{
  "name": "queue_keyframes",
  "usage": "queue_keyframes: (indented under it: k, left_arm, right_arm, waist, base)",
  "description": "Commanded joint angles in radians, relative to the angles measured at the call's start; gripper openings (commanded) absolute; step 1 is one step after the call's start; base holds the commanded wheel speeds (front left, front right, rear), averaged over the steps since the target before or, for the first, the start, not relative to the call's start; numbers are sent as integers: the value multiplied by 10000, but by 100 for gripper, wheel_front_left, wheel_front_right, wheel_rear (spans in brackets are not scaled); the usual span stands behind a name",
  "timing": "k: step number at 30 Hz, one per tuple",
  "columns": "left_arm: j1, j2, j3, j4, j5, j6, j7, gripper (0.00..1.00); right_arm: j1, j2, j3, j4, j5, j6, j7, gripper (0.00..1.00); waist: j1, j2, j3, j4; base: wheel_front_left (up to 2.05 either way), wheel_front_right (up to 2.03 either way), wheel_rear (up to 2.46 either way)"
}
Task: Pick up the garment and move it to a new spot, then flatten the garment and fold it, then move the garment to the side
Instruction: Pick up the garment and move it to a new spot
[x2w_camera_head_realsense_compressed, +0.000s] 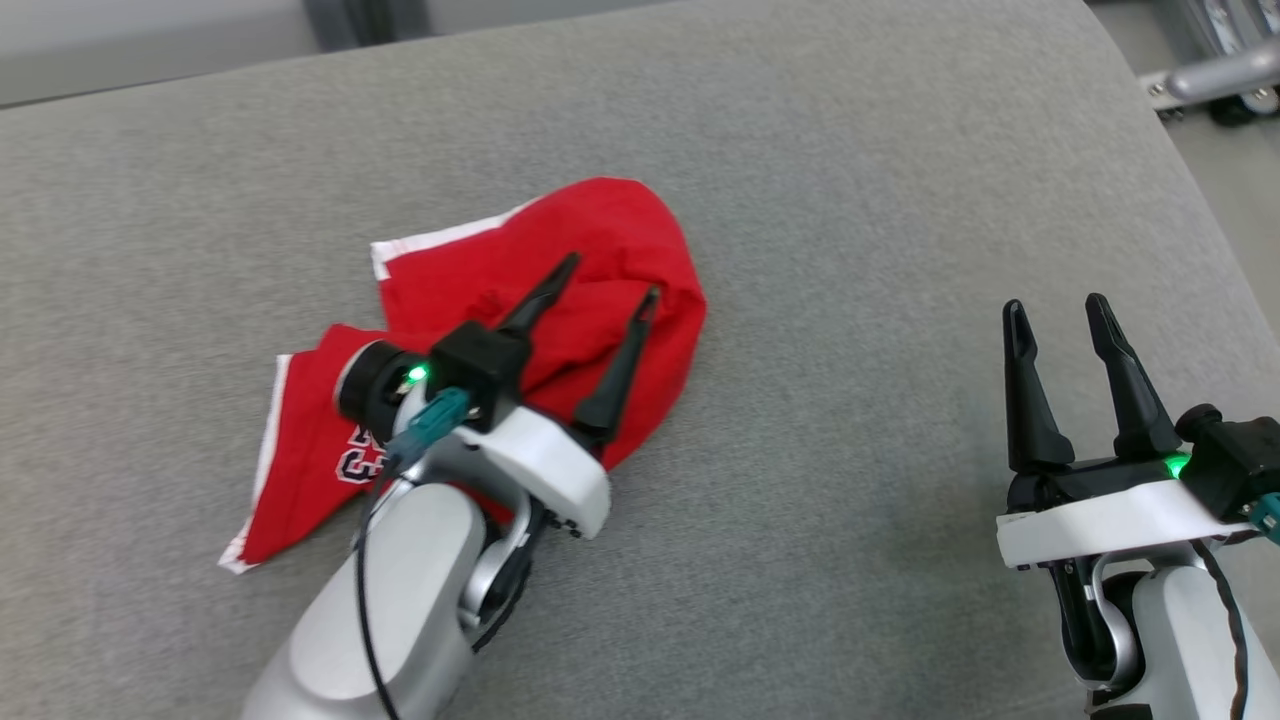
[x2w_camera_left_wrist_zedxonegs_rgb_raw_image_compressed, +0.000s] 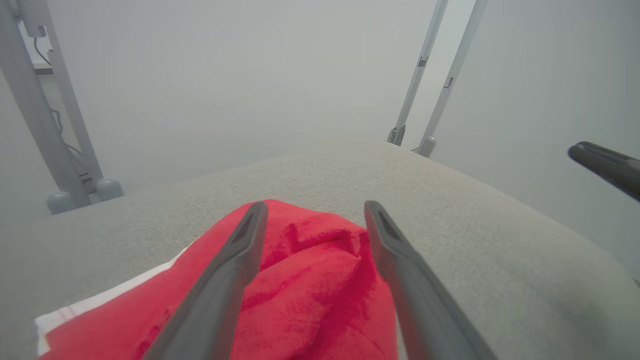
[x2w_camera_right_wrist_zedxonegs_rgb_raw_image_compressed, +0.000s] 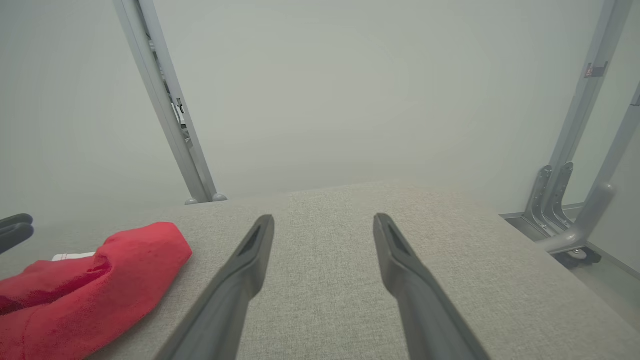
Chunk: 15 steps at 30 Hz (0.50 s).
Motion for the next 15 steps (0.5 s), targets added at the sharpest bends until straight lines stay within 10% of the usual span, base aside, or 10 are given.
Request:
queue_keyframes:
  k: [1, 15]
  left_arm:
    - [147, 185, 117, -73, -13, 105, -69, 100]
    - [1693, 1818, 2701, -1463, -769, 1759, -827, 100]
  right_arm:
    - [-57, -48, -13, -7, -63, 23, 14, 100]
    - [426, -52, -145, -357, -531, 23, 555, 100]
  waist:
    - [0, 0, -299, 340]
    - [0, 0, -1345, 2098]
  base:
    - [0, 0, 0]
    - [0, 0, 0]
